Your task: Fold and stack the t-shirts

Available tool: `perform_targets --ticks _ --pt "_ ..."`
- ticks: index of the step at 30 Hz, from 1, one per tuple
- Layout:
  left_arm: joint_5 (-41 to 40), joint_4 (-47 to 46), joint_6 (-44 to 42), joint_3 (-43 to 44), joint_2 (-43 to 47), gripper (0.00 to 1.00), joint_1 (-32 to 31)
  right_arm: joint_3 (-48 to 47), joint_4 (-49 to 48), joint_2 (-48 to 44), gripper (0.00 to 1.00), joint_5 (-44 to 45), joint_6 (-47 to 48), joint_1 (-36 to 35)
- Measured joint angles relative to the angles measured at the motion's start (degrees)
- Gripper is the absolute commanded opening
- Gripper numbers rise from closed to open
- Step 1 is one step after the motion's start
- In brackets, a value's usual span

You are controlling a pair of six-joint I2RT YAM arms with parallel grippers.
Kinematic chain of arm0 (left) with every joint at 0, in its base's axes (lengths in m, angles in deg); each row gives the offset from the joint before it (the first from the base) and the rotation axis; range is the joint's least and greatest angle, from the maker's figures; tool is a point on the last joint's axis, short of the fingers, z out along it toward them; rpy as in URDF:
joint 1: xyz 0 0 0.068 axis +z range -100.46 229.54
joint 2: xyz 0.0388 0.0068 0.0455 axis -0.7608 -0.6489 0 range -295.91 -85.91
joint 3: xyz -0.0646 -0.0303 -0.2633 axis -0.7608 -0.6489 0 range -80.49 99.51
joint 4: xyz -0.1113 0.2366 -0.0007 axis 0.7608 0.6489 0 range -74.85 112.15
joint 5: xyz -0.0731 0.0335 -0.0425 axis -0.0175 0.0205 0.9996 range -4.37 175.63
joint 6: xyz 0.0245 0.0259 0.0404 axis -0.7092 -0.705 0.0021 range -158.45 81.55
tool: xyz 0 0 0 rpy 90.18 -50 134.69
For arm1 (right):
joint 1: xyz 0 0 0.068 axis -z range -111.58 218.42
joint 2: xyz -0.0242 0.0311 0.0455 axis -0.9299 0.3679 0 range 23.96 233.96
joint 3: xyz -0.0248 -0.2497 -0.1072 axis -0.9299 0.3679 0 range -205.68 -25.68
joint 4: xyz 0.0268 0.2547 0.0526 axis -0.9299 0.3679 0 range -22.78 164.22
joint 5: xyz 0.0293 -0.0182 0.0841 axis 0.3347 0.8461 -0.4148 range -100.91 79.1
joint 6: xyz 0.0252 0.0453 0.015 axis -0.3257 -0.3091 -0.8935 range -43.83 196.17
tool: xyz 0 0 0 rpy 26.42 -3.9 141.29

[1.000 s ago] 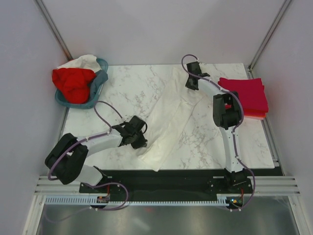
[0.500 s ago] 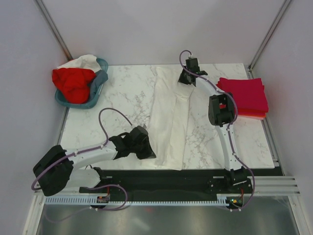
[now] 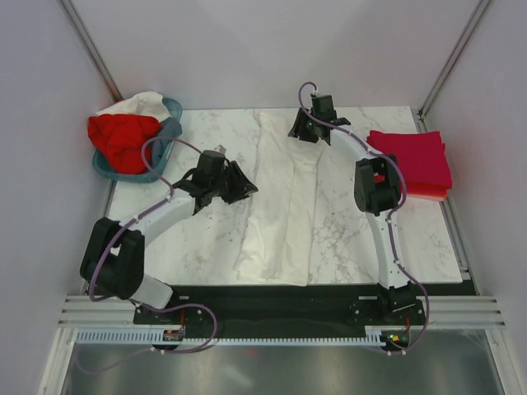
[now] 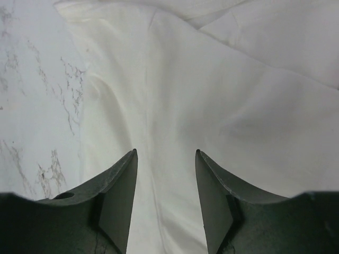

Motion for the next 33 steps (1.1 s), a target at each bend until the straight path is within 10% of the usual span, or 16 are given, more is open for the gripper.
perform_targets --ticks 14,23,33 --pt "-0.3 -6.1 -3.1 31.8 -33.4 0.47 6.0 20.9 -3.6 -20.3 0.59 4.0 0.9 1.8" --pt "0.5 -2.4 -4.1 57.8 -52.2 0.47 8.3 16.4 -2.2 -15.4 0.59 4.7 0.8 6.4" --pt "2.4 2.1 -4.1 66.3 -61.8 0.48 9.8 8.5 -2.5 -3.6 0.56 1.9 -0.9 6.1"
